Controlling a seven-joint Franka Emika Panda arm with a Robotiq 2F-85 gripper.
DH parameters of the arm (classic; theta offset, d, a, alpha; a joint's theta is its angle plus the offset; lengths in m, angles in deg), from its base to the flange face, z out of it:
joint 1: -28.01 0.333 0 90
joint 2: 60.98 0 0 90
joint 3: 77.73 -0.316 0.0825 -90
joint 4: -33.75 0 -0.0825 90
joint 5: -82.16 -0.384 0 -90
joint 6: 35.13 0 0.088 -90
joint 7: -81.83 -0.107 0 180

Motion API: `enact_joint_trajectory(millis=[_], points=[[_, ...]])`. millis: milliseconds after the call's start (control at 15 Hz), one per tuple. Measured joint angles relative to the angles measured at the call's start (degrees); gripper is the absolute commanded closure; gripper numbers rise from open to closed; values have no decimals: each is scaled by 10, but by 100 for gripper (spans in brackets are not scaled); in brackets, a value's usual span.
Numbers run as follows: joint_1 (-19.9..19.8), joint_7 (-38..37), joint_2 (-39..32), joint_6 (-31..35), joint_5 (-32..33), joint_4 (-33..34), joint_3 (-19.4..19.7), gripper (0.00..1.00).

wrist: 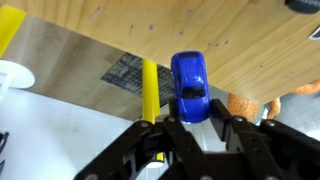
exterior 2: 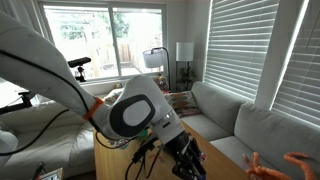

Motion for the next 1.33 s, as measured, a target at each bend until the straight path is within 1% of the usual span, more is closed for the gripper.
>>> enact_joint_trajectory(millis=[133,267,400,533,667,800,1333], points=[[2,-75,-4,-34,88,20,-1,88],[10,-153,-13,-63,168,24,-6,88],[18,-229,-31,-94,228,20,-20,88],[30,-295,-51,-129,272,17,-35,88],[41,-334,-55,-162,294,18,-48,88],[47,-350,-57,-181,299,17,-59,88],[52,-353,-58,-222,299,13,-86,88]])
